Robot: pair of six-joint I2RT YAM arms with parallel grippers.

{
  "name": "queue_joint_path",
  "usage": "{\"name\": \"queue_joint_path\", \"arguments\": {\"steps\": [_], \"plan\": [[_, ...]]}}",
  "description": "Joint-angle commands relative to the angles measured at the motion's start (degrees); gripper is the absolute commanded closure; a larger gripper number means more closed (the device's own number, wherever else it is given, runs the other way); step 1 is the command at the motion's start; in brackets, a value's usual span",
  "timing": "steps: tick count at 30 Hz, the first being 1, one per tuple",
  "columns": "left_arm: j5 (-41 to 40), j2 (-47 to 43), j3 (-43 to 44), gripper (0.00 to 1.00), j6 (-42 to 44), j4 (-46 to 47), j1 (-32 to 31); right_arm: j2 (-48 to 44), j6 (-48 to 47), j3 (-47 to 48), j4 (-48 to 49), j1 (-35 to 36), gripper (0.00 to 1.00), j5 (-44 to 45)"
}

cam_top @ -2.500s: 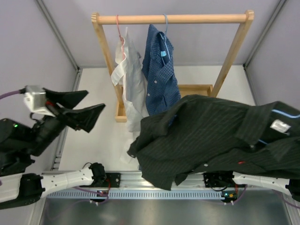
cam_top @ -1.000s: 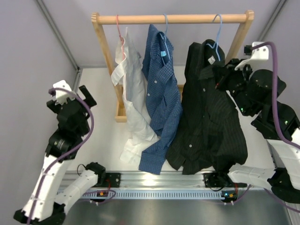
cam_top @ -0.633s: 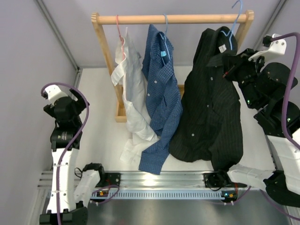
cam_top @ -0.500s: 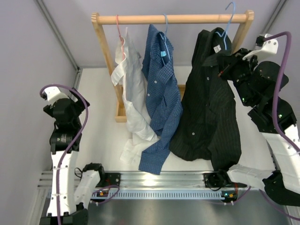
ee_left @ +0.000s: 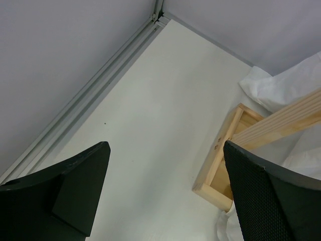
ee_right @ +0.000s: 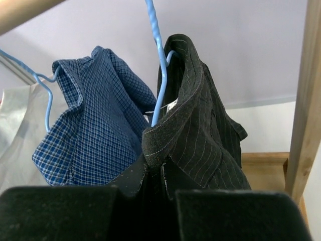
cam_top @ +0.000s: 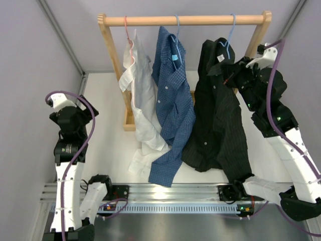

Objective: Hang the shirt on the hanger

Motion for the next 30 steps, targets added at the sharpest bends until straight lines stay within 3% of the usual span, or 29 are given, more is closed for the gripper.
{"name": "queue_joint_path", "arguments": {"steps": [1,2,3,4,5,7,11,16,21,30], "plan": [[1.8,-0.8,-0.3,0.02,0.3,3.5,0.3,-0.9,1.3,-1.2,9.2,-1.1,1.00,-3.4],[2.3,-1.0,-0.2,0.02,0.4,3.5,0.4,-1.5,1.3,-2.1,9.8,-1.1,0.96,-4.2],[2.8,-1.1,-0.2,0.02,0.5,3.5,0.3,-2.0,1.3,-2.4,9.8,-1.1,0.82,-4.7],[3.3,-1.2,-0.2,0.02,0.5,3.3,0.4,-2.3,1.3,-2.6,9.7,-1.1,0.49,-5.3],[3.9,-1.1,-0.2,0.02,0.8,3.2,0.2,-3.1,0.9,-2.8,9.6,-1.1,0.30,-6.1],[5.8,-0.5,0.0,0.02,1.5,2.3,-0.1,-5.1,0.0,-2.9,7.8,-1.1,0.01,-8.9],[2.7,-0.1,1.3,0.02,2.7,-0.8,-3.5,-8.7,-6.2,-0.9,-3.4,-1.1,0.00,-6.5],[-4.2,-1.4,3.6,0.02,3.4,-5.0,-9.6,-17.9,-17.5,-6.4,-11.7,-1.1,0.00,10.1],[-2.5,-4.9,3.6,0.02,2.8,-9.2,-10.7,-26.3,-19.1,-11.8,-20.8,-1.1,0.01,21.0],[2.2,-10.4,5.1,0.02,2.9,-17.5,-10.7,-39.7,-14.4,-15.1,-30.5,-1.1,0.00,19.3]]}}
